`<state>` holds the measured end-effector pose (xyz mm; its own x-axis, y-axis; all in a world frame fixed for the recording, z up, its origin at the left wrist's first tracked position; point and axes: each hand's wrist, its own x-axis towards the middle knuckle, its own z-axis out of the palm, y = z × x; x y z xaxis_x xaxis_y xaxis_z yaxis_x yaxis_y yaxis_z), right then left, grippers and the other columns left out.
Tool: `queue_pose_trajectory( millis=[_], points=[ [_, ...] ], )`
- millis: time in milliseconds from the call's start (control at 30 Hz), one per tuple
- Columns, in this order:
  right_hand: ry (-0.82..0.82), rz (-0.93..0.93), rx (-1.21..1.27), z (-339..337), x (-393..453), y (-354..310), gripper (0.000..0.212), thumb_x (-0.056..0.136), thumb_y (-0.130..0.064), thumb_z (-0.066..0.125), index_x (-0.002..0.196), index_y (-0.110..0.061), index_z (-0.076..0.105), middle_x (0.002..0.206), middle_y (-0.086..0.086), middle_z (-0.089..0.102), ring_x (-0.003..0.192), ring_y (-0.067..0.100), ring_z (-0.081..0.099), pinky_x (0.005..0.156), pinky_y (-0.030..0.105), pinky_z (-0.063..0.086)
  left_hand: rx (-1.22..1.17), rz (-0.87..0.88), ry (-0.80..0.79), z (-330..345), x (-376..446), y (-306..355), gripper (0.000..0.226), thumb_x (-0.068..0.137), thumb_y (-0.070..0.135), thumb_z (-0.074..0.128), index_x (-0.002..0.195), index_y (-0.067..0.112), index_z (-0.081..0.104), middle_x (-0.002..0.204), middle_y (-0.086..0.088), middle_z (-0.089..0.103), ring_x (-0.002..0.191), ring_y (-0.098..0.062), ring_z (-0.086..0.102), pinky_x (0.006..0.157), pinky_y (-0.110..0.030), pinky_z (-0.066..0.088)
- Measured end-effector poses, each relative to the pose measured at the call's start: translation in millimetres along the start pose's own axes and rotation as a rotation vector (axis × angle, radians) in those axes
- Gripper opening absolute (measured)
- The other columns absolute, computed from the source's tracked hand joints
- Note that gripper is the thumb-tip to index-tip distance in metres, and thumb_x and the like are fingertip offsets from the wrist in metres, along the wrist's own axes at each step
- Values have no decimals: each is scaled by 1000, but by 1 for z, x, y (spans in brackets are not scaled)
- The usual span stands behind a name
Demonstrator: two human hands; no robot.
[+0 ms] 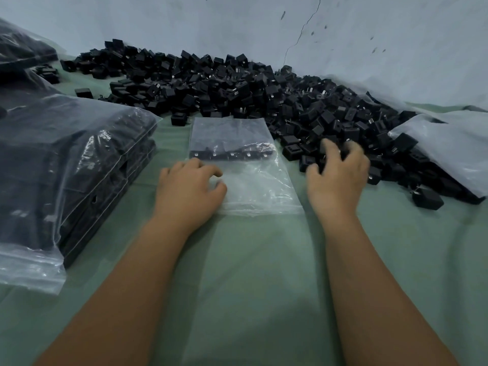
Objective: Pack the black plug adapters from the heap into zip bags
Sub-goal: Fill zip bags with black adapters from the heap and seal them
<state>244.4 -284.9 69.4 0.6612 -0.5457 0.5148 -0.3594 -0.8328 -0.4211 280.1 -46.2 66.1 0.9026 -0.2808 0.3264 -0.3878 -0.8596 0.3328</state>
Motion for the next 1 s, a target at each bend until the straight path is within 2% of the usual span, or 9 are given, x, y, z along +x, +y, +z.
queue_pose_trajectory(
  millis=[100,233,367,433,500,567,767,933,1000],
  points=[
    [-218,191,-23,-6,3,24,60,89,-23,47,146,-28,29,152,13,23,141,30,12,113,43,18,-86,33,0,0,-1,1,31,91,42,53,117,33,65,117,4,60,119,-20,45,98,-36,25],
    [-157,99,142,-2,-1,25,47,85,-14,54,131,-26,51,110,6,50,114,28,41,85,29,34,-147,169,-88,-1,-3,3,47,85,61,46,124,38,61,125,12,55,127,-13,35,105,-32,21],
    [-139,119,253,-6,-5,21,36,82,-19,66,114,-29,57,98,-2,56,96,18,54,77,27,44,-204,208,-147,-3,-5,1,75,68,80,36,133,46,50,128,18,50,127,-7,30,107,-32,23],
    [-107,183,438,-10,-7,20,40,79,-16,71,114,-30,56,90,-11,61,79,-1,58,69,16,48,-175,218,-174,-1,-4,0,81,64,85,38,137,49,43,133,18,49,129,-8,30,106,-32,24],
    [-94,217,637,-15,-11,15,46,79,-8,71,118,-31,58,94,-16,63,82,-9,58,73,5,45,-139,213,-204,2,-3,-1,85,61,88,40,138,52,39,138,18,47,131,-10,32,106,-34,23],
    [-92,212,720,-17,-15,6,47,80,-6,69,121,-29,60,107,-13,63,99,-1,59,90,16,47,-130,209,-210,4,-2,-1,82,61,87,40,136,52,42,138,18,47,131,-11,34,105,-35,24],
    [131,-101,749,-19,-49,-53,45,79,-11,62,123,-20,62,105,-5,49,100,11,51,91,12,39,-255,153,-176,1,0,2,51,74,62,51,119,41,64,127,15,60,123,-12,47,107,-37,33],
    [-33,-294,860,-14,-82,-92,50,78,-24,65,125,-24,46,103,-7,56,91,8,56,77,23,50,-852,-82,-56,-6,-2,4,10,88,18,66,94,18,73,80,11,69,73,-2,60,71,-23,47],
    [-33,-292,865,-13,-84,-93,39,77,-24,69,112,-23,51,94,-9,60,84,7,58,71,26,51,-953,-168,25,-7,-1,3,11,89,8,65,95,9,74,87,-3,72,77,-7,61,73,-21,47]
  ],
)
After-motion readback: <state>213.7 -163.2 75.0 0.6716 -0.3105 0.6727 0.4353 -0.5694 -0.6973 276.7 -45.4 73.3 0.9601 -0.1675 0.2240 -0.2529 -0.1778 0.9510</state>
